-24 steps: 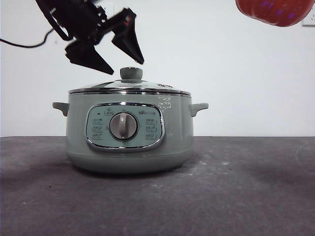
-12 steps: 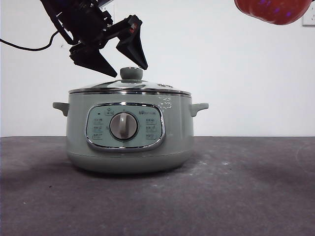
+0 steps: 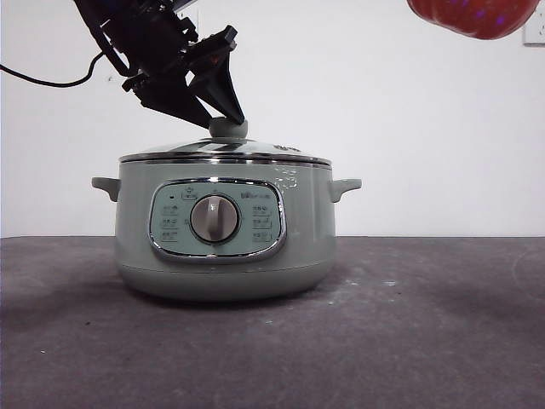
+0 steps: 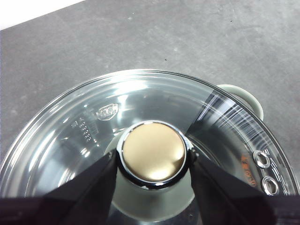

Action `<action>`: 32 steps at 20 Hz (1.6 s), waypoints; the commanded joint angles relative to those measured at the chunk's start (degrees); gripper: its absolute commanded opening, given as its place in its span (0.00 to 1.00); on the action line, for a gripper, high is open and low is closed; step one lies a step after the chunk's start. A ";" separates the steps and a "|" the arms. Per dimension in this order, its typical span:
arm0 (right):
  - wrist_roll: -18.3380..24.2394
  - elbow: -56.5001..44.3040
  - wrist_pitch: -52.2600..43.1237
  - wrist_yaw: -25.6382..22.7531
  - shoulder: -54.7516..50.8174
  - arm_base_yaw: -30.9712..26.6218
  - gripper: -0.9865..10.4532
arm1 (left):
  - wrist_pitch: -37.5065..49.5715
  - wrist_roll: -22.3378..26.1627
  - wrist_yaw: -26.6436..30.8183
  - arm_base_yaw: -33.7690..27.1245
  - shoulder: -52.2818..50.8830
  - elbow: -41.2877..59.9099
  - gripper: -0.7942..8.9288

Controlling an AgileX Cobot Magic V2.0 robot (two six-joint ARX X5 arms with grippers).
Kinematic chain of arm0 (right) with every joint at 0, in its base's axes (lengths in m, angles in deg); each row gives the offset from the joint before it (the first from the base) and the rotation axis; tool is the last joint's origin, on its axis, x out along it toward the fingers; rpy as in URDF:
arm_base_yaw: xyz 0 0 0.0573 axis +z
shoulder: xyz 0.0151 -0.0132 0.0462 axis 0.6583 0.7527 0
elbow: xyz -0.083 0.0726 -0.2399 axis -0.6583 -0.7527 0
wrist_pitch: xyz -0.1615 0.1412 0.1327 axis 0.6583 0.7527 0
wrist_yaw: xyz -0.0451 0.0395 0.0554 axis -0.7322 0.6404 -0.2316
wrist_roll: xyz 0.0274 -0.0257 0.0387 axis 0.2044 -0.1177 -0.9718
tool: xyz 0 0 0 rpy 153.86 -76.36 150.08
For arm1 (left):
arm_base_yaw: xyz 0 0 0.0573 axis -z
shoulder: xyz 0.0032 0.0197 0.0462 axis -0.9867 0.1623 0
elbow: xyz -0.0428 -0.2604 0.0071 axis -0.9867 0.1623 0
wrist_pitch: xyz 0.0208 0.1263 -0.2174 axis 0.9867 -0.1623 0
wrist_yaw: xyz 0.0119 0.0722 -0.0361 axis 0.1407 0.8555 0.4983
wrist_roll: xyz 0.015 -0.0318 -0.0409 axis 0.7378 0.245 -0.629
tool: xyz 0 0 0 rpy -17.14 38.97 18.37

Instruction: Pick up the pumpkin,open the lid,put the pumpkin in the pot,close the lid

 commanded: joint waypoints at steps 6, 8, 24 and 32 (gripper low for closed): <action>-0.37 0.07 -0.52 0.07 -0.68 0.09 0.08 | 0.70 0.46 -0.59 0.15 0.50 0.02 0.07; -0.37 0.07 -0.55 0.07 -0.66 0.09 0.08 | 1.33 0.42 -0.59 0.15 -0.09 0.02 0.07; -0.85 0.07 -5.42 0.02 0.46 0.07 0.08 | -8.02 0.42 0.94 -2.19 -8.46 -11.47 0.07; -0.83 0.63 -22.86 0.59 13.88 0.09 0.08 | -20.72 0.55 0.90 -9.09 -25.53 -11.50 0.07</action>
